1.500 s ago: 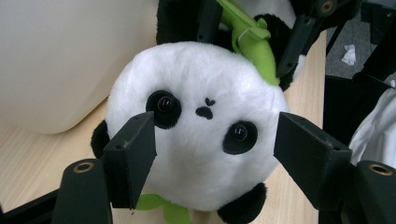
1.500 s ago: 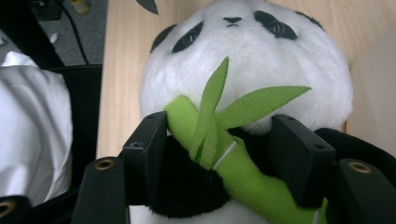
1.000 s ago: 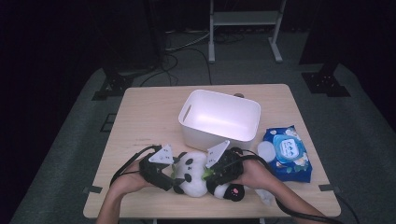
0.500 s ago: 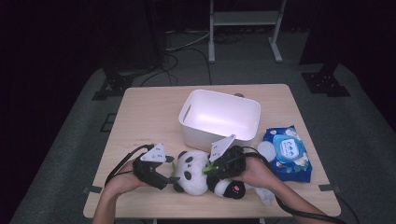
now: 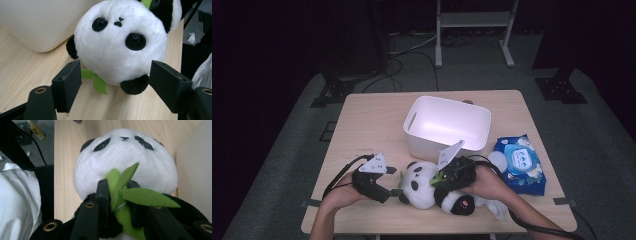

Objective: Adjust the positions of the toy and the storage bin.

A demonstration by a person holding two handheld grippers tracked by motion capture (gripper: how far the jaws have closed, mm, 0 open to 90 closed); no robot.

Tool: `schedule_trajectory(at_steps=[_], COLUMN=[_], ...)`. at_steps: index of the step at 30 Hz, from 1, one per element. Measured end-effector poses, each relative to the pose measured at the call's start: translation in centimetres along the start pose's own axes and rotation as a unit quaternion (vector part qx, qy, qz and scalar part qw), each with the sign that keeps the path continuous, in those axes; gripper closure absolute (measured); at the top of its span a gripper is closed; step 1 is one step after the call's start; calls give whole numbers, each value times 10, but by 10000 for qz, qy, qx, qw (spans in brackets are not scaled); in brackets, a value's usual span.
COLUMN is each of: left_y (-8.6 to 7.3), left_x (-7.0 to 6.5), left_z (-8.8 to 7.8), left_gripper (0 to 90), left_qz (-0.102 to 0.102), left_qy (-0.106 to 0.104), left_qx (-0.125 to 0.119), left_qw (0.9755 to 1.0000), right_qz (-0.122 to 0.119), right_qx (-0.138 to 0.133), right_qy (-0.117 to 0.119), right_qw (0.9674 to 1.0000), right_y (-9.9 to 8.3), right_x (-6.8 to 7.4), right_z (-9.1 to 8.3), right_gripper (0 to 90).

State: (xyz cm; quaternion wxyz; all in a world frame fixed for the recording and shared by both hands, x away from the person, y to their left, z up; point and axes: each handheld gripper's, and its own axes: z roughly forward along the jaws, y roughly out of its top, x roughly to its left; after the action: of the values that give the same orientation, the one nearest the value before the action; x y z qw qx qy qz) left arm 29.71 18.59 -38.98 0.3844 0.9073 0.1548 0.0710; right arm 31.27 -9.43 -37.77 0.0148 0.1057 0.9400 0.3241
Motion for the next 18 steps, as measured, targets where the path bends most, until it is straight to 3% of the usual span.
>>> schedule_trajectory(at_steps=[2,5,11,15,18], left_y=[0,1,1,0,1], left_x=[-1,-1,-1,-1,-1], left_z=[0,0,-2,-2,-2], left_gripper=[250,250,250,249,249], left_qz=[-14,9,9,14,6], left_qy=[1,-7,5,12,16], left_qx=[-3,10,-13,-12,-19], left_qw=[10000,10000,10000,10000,10000], right_qz=[194,241,304,367,262], right_qx=[93,43,316,341,385], right_qy=[78,-67,-28,28,69], right_qw=[9997,9997,9990,9987,9989], right_y=[4,9,13,12,11], right_x=[-3,-7,-14,-15,-14], right_z=[0,-1,10,18,22], right_gripper=[605,447,303,279,291])
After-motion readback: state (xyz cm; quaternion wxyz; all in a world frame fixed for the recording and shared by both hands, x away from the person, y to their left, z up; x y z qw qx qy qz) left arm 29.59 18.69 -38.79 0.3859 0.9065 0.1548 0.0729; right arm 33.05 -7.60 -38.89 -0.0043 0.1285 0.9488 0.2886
